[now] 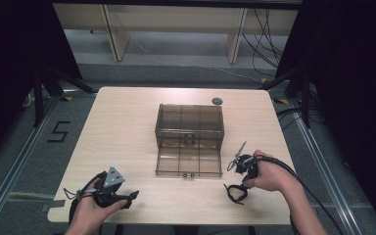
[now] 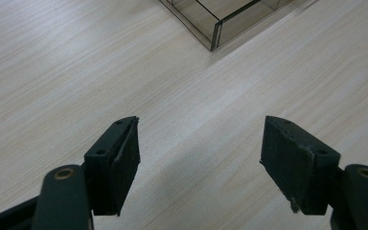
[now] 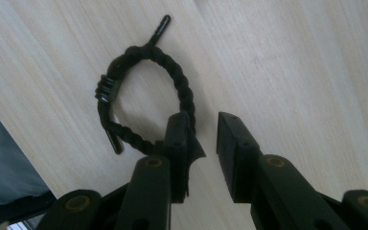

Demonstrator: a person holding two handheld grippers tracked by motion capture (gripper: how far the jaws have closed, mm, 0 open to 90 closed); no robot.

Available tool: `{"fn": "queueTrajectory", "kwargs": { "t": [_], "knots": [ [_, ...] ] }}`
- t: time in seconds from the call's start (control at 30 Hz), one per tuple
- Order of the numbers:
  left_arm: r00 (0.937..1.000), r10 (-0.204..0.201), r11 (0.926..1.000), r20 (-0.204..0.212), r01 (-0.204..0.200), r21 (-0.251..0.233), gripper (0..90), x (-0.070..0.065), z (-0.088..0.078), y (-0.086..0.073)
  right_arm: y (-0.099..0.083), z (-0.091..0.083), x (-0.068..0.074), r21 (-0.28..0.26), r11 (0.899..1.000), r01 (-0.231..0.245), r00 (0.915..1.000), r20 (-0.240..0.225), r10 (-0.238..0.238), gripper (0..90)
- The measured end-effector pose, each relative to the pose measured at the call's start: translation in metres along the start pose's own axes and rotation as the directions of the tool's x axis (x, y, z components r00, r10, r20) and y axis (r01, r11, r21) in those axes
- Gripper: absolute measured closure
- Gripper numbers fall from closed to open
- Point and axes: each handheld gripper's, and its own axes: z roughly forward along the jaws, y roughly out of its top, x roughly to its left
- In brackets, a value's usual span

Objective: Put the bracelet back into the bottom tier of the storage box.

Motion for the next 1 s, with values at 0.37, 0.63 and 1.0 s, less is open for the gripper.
{"fn": "queueTrajectory", "kwargs": {
  "t": [0.37, 0.63, 1.0],
  "knots": [
    [0.9997, 0.023, 0.9996, 0.006, -0.023, 0.015, 29.3, 0.000, -0.001, 0.000, 0.008, 0.006, 0.007, 0.032, 0.999, 0.017, 0.9998, -0.004, -0.017, 76.0],
    [1.0000, -0.006, 1.0000, 0.006, 0.006, 0.001, 29.6, -0.002, 0.001, 0.000, 0.010, 0.013, 0.006, 0.056, 0.996, 0.075, 0.9971, 0.006, -0.076, 78.8],
    [0.9994, 0.034, 0.9992, 0.010, -0.035, 0.018, 29.9, -0.001, 0.000, 0.001, 0.014, 0.014, 0.009, 0.072, 0.995, 0.065, 0.9979, 0.000, -0.065, 84.1]
  ]
}}
